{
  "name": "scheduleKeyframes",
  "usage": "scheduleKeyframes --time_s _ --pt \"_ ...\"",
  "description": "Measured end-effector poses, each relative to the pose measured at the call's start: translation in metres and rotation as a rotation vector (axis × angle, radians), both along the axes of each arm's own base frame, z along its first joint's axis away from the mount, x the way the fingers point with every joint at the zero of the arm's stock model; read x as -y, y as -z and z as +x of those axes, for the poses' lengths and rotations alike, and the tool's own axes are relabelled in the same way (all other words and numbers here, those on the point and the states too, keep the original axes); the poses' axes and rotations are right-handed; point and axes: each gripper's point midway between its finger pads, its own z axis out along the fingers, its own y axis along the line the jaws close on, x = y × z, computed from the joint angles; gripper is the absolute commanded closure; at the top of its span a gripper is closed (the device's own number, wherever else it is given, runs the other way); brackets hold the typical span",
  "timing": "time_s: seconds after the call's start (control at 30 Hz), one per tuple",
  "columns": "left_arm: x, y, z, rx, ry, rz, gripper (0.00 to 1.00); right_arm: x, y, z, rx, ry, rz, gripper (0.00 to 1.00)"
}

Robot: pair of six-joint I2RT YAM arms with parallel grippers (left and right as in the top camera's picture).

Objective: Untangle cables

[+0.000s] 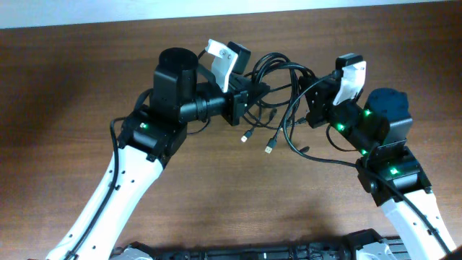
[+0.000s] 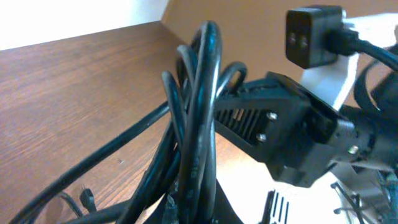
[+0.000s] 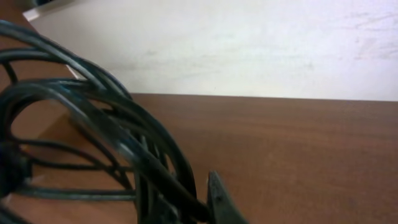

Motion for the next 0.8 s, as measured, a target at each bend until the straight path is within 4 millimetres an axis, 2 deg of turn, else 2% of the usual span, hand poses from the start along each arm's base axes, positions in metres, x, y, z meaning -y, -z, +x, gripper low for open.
scheduleKeyframes --time_s 0.07,0.1,0.13,0.2,0.27,0.37,0.4,0.47,0.5,0.63,0.8 --pt "0.002 -0.003 -0.007 0.004 0.045 -0.013 1.00 0.022 0.002 0.011 0.001 0.116 -0.020 0.62" --pt "0.003 -0.003 -0.009 0.006 0.057 -0.016 1.00 0.028 0.002 0.014 0.005 0.146 -0.028 0.55" --pt "0.006 -0.004 -0.013 0.007 0.075 -0.019 1.00 0.034 0.001 0.016 0.013 0.171 -0.033 0.53" --pt "0.012 -0.005 -0.021 0.013 0.108 -0.022 1.00 0.039 -0.002 0.019 0.028 0.200 -0.036 0.50" --pt "0.017 -0.006 -0.027 0.013 0.132 -0.025 1.00 0.042 -0.004 0.020 0.036 0.216 -0.038 0.43" --pt "0.020 -0.007 -0.033 0.014 0.153 -0.029 1.00 0.046 -0.006 0.021 0.048 0.238 -0.039 0.22" --pt "0.021 -0.008 -0.034 0.015 0.156 -0.030 1.00 0.048 -0.008 0.022 0.056 0.247 -0.039 0.16" --pt "0.021 -0.008 -0.036 0.014 0.161 -0.030 1.00 0.050 -0.014 0.024 0.082 0.256 -0.037 0.12" --pt "0.021 -0.008 -0.037 0.012 0.163 -0.030 1.00 0.050 -0.017 0.025 0.095 0.259 -0.033 0.03" --pt "0.017 0.002 -0.043 0.006 0.182 0.013 1.00 0.054 -0.024 0.027 0.122 0.283 -0.032 0.01" --pt "0.013 0.015 -0.051 0.040 0.223 0.074 1.00 0.076 -0.023 0.030 0.123 0.406 -0.058 0.01"
